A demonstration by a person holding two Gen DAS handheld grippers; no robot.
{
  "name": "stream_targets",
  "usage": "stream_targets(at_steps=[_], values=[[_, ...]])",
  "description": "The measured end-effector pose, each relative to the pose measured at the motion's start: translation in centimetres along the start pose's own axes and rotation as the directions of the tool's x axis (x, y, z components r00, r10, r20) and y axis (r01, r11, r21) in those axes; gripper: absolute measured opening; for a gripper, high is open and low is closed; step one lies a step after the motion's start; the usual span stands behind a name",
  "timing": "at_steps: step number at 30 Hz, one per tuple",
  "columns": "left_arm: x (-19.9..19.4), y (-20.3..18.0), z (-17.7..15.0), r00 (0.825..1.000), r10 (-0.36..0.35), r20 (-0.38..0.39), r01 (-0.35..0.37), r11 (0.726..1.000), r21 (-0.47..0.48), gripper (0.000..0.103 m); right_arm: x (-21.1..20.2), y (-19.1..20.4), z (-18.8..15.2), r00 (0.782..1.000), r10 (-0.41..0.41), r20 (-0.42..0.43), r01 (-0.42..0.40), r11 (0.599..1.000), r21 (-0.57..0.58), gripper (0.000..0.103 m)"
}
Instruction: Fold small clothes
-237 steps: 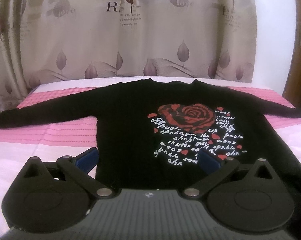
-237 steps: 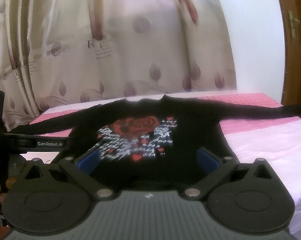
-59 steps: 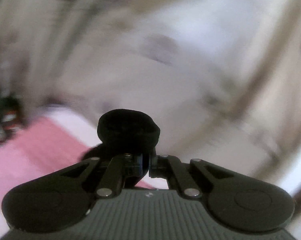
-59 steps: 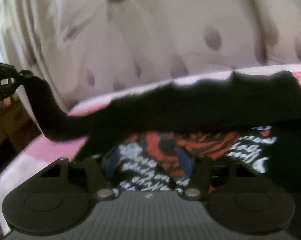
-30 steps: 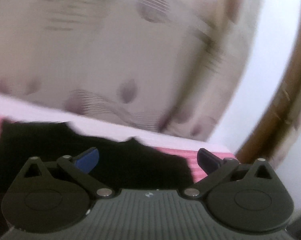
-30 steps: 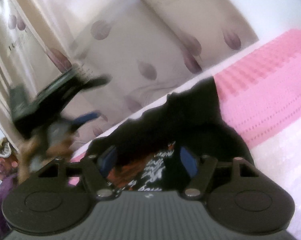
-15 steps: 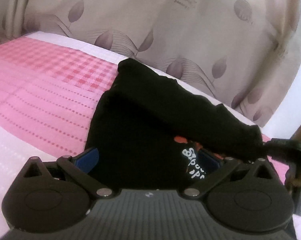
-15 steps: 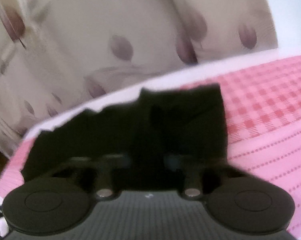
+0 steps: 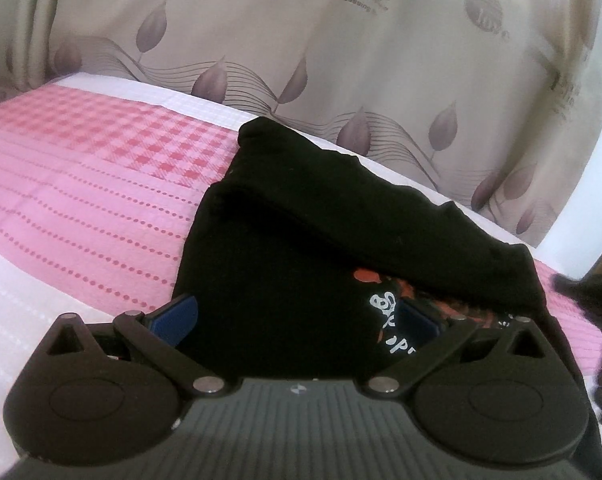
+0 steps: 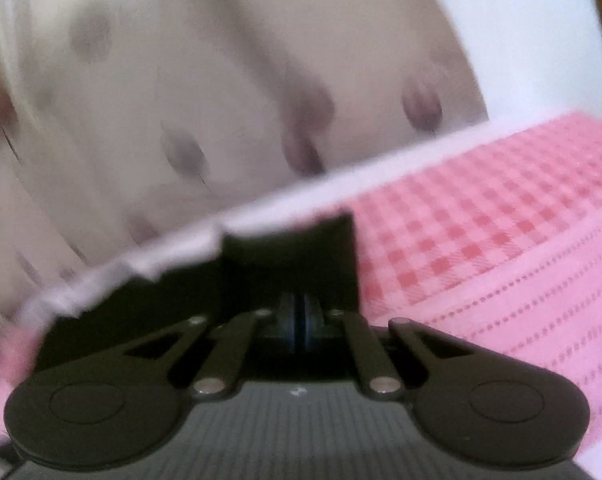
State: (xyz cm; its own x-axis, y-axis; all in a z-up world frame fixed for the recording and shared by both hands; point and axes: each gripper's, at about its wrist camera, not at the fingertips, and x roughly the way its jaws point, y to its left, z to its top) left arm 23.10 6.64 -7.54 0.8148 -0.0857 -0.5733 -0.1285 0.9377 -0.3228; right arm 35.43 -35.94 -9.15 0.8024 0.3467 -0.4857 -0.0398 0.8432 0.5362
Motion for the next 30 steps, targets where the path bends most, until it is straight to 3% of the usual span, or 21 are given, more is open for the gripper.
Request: stream_targets(at_steps=[2, 4, 6, 10, 13, 16, 20, 22, 24, 25, 27, 30], values=[[-0.2, -0.1, 0.3, 0.999, -0.019, -0.026, 0.020, 1.000, 0.020, 0.103, -3.4, -0.3, -0.2, 0.997, 0.050, -0.064, -0.051, 0.999, -0.009, 0.010], [-1.5, -0.1, 0.8, 0.998, -0.046, -0.051, 0.050, 0.997, 0.067, 0.102, -7.2, -0.8, -1.3, 0.986, 0.087, -0.146, -0.094, 0.995, -0.039, 0.031], [-3.6, 0.5, 0.9, 0.996, -0.077, -0.045, 0.081, 0.992, 0.097, 0.103, -11.6, -1.3, -3.3, 0.981, 0.060, -0.186, -0.077, 0.993, -0.088, 0.083], [-8.0, 2.5, 0.2, 0.995, -0.086, -0.046, 0.092, 0.983, 0.157, 0.103, -19.4, -2.5, -7.9, 0.974, 0.003, -0.226, -0.026, 0.995, -0.101, 0.086], [-10.8, 4.2, -1.1, 0.994, -0.084, -0.066, 0.093, 0.983, 0.157, 0.103, -24.3, -2.3, -10.4, 0.986, 0.001, -0.169, -0.011, 0.998, -0.058, 0.087], [-13.1, 5.7, -2.7, 0.994, -0.079, -0.077, 0.089, 0.988, 0.128, 0.103, -27.7, 0.4, -13.0, 0.994, -0.062, -0.086, 0.047, 0.985, -0.166, 0.087], [-14.8, 7.0, -5.1, 0.992, -0.084, -0.096, 0.090, 0.994, 0.064, 0.103, -28.6, 4.3, -15.6, 0.995, -0.099, -0.033, 0.081, 0.932, -0.352, 0.084], [-15.3, 7.2, -6.1, 0.992, -0.077, -0.100, 0.083, 0.995, 0.054, 0.103, -27.1, 5.3, -16.7, 0.982, -0.180, -0.056, 0.141, 0.901, -0.410, 0.073], [-15.6, 7.2, -6.8, 0.989, -0.088, -0.119, 0.095, 0.994, 0.059, 0.102, -26.0, 5.3, -17.2, 0.969, -0.239, -0.066, 0.190, 0.888, -0.419, 0.044], [-15.9, 7.3, -7.2, 0.987, -0.099, -0.125, 0.107, 0.992, 0.065, 0.102, -26.1, 5.2, -17.5, 0.970, -0.238, -0.058, 0.192, 0.888, -0.417, 0.039], [-16.5, 7.3, -7.8, 0.984, -0.117, -0.133, 0.131, 0.987, 0.097, 0.102, -26.5, 5.1, -17.3, 0.967, -0.254, -0.012, 0.227, 0.884, -0.410, 0.009], [-17.0, 6.9, -8.7, 0.980, -0.129, -0.151, 0.155, 0.972, 0.178, 0.097, -28.2, 4.4, -16.3, 0.960, -0.266, 0.083, 0.278, 0.892, -0.357, 0.006]])
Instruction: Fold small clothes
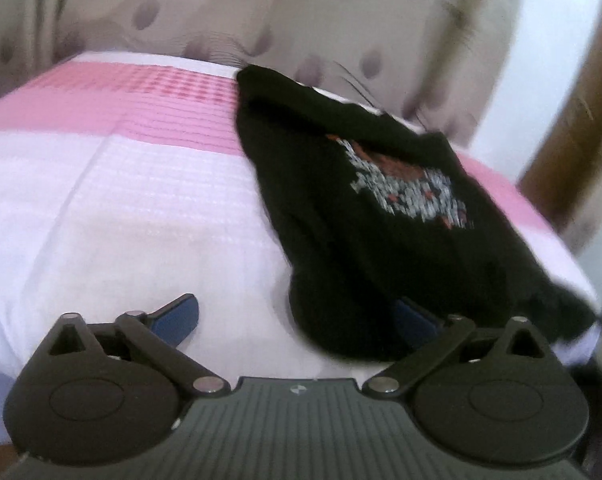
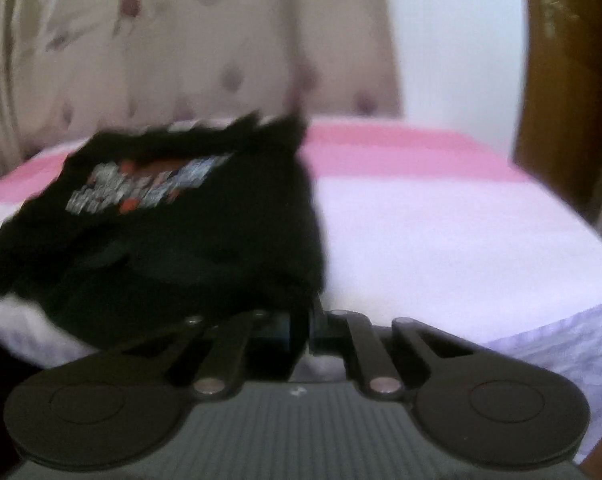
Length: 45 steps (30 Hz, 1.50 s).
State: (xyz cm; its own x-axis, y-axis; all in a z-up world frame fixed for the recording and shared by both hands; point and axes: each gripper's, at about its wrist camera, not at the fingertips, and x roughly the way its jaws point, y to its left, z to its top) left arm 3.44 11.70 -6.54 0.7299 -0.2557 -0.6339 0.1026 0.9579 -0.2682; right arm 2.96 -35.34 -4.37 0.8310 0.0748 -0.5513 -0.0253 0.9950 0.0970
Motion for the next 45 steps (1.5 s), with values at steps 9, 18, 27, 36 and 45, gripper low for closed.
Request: stream_targets(at_steps=[9, 18, 27, 36, 45], values=[[2.2, -1.1, -0.3, 0.998, 0.015, 0.067, -0.020, 0.998, 0.065, 0.095, -1.4, -3.1, -1.3, 1.000, -0.012, -0.011, 0.014, 0.991, 0.134, 0.006], [0.4, -2.1, -0.2, 0.994, -0.047, 0.097, 0.038, 0.995, 0.090, 0.006, -0.8, -2.8, -1.7, 1.000, 0.001, -0.016, 0.002, 0.986, 0.168, 0.006], [-8.2, 1.2, -6.1, 0.982, 0.097, 0.161, -0.104, 0.994, 0.039, 0.005, -1.5, -3.9, -2.4, 0.998, 0.050, -0.029, -0.042, 0.976, 0.216, 0.006], [-6.5, -1.2, -1.7, 0.950, 0.075, 0.303, -0.117, 0.986, 0.122, 0.102, -2.5, -7.0, -2.9, 0.987, 0.153, 0.055, -0.162, 0.881, 0.444, 0.056], [1.6, -2.7, -0.1, 1.000, -0.012, 0.010, 0.011, 0.989, 0.148, 0.041, -0.4, -7.8, -1.3, 0.984, 0.165, 0.071, -0.179, 0.862, 0.475, 0.076]])
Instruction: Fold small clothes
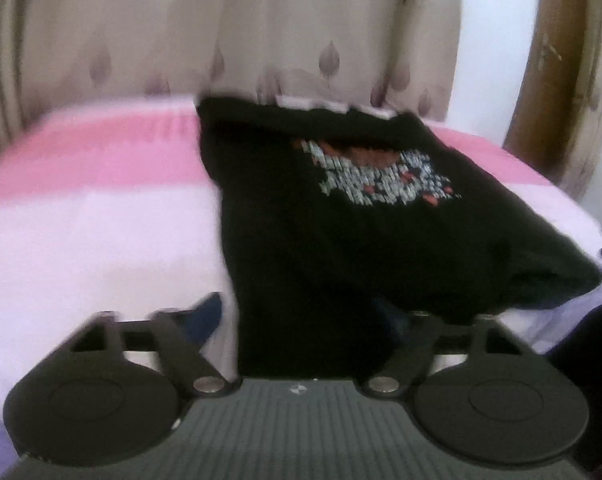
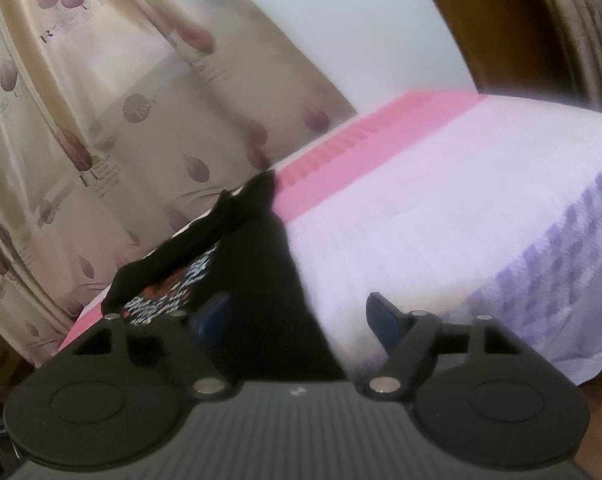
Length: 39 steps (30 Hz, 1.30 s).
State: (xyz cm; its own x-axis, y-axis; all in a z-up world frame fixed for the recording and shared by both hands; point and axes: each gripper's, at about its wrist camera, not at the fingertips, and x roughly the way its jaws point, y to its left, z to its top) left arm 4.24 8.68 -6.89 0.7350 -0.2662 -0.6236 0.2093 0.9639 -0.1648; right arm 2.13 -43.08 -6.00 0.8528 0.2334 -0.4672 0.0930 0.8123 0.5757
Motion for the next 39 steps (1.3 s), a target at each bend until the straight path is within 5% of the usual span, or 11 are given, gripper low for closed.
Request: stream_targets(at_steps=[4, 6, 12, 16, 20, 23, 26, 31, 33, 35, 39], values=[[-0.1, 0.9, -0.6, 1.000, -0.021, -0.014, 0.020, 0.999, -0.046, 0.014, 2.4, 0.3, -0.2, 0.992, -0.027, -0.124, 0.025, 1.000, -0.014, 0.071], [-0.8, 1.2, -0.8, 1.000, -0.018, -0.016, 0.017, 0.998, -0.054, 0.012, 3.0, 1.3, -0.5, 0.982, -0.028, -0.189, 0.012, 0.996, -0.085, 0.003], [-5.7, 4.0, -0.6, 1.000, 0.011, -0.009, -0.013, 0.992, -0.129, 0.010, -2.5, 1.6, 1.7, 0.993, 0.052, -0.108, -0.063, 0.994, -0.095, 0.002], [-5.7, 4.7, -2.0, 0.998, 0.016, -0.066, -0.021, 0.996, -0.086, 0.013, -3.4, -0.7, 2.0, 0.990, -0.059, -0.130, 0.044, 0.992, -0.117, 0.003], [-7.2, 5.1, -1.7, 1.000, 0.024, 0.016, -0.022, 0.994, -0.106, 0.046, -4.0, -2.8, 1.5, 0.996, -0.043, -0.074, 0.044, 0.999, 0.022, 0.007], [-8.2, 4.8, -0.6, 0.992, 0.064, 0.105, -0.051, 0.992, -0.118, 0.073, -3.6, -1.3, 1.5, 0.998, 0.052, -0.025, -0.051, 0.998, 0.044, 0.013], [-7.8, 3.7, 0.5, 0.986, 0.054, 0.156, -0.038, 0.994, -0.099, 0.076, -1.7, 3.4, 0.7, 0.983, 0.180, -0.027, -0.181, 0.980, -0.079, 0.013], [-4.5, 3.2, 0.9, 0.994, 0.044, 0.104, -0.031, 0.992, -0.124, 0.081, 6.2, 8.3, -1.4, 0.961, 0.190, -0.203, -0.217, 0.969, -0.117, 0.013], [-3.8, 3.9, 0.2, 0.997, 0.046, 0.067, -0.036, 0.989, -0.146, 0.080, 8.0, 8.8, -2.3, 0.927, 0.223, -0.303, -0.258, 0.963, -0.081, 0.013], [-3.9, 4.7, -0.4, 0.998, 0.027, 0.050, -0.019, 0.987, -0.160, 0.080, 8.1, 10.0, -4.6, 0.844, 0.256, -0.472, -0.353, 0.927, -0.130, 0.013], [-5.4, 5.9, -1.4, 0.999, 0.020, 0.048, -0.014, 0.991, -0.131, 0.081, 2.2, 11.6, -10.2, 0.758, 0.076, -0.647, -0.439, 0.794, -0.421, 0.013]])
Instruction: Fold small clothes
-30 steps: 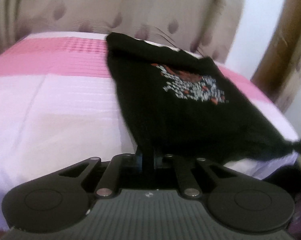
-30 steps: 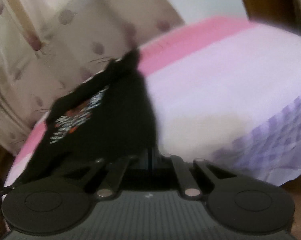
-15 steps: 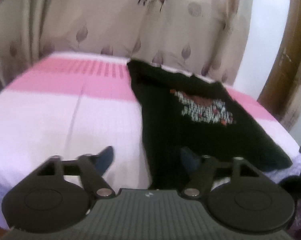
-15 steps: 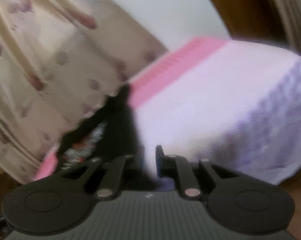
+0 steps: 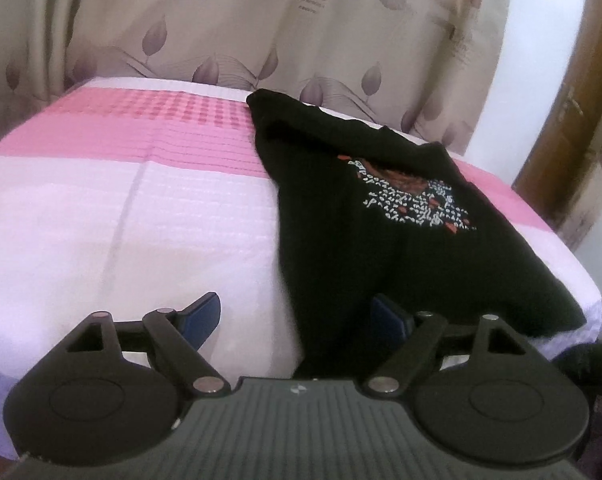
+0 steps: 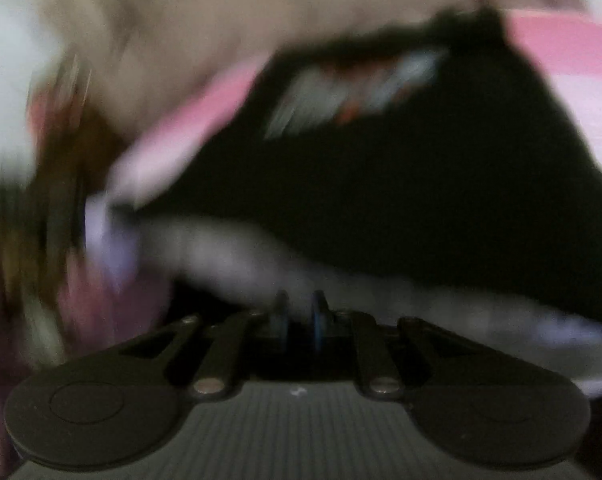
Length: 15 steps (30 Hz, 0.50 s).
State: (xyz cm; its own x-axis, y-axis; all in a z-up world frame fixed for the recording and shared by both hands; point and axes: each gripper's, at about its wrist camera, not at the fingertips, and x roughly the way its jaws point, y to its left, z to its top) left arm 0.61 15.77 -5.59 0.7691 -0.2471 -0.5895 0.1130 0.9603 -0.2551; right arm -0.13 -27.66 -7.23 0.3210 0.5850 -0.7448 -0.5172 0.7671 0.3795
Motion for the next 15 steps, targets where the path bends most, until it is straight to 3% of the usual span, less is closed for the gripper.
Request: stream_targets(at_steps=[2, 4, 5, 7, 8, 9, 10, 15], values=[[-0.6, 0.5, 0.0, 1.000, 0.006, 0.008, -0.006, 1.000, -0.009, 0.082, -1.6, -0.3, -2.0, 0.997, -0.070, -0.016, 0.070, 0.997, 0.018, 0.013], [-1.0, 0.8, 0.4, 1.000, 0.009, 0.030, -0.009, 1.000, -0.016, 0.086, -4.7, -2.7, -2.5, 0.990, -0.083, 0.113, 0.065, 0.986, 0.156, 0.013], [-1.0, 0.8, 0.6, 0.999, 0.016, 0.042, -0.015, 1.000, -0.012, 0.090, -6.7, -4.4, -2.6, 0.970, -0.109, 0.217, 0.053, 0.967, 0.249, 0.014], [-0.8, 0.7, 1.1, 0.998, 0.030, 0.063, -0.030, 1.000, -0.002, 0.092, -9.8, -7.2, -2.9, 0.903, -0.207, 0.376, 0.045, 0.918, 0.395, 0.040], [-0.4, 0.7, 1.3, 0.998, 0.028, 0.061, -0.028, 1.000, 0.000, 0.093, -10.8, -8.3, -2.8, 0.872, -0.242, 0.426, 0.046, 0.906, 0.421, 0.070], [0.0, 0.6, 1.5, 0.999, 0.020, 0.047, -0.020, 1.000, 0.005, 0.093, -11.0, -9.2, -2.6, 0.848, -0.276, 0.453, 0.065, 0.902, 0.428, 0.086], [0.4, 0.5, 1.6, 0.999, 0.006, 0.032, -0.006, 1.000, 0.011, 0.093, -11.0, -9.9, -2.3, 0.838, -0.311, 0.449, 0.099, 0.895, 0.435, 0.086], [2.5, 0.0, 1.3, 0.999, -0.032, -0.041, 0.034, 0.999, 0.040, 0.090, -8.9, -10.9, -0.7, 0.856, -0.299, 0.423, 0.133, 0.916, 0.377, 0.085]])
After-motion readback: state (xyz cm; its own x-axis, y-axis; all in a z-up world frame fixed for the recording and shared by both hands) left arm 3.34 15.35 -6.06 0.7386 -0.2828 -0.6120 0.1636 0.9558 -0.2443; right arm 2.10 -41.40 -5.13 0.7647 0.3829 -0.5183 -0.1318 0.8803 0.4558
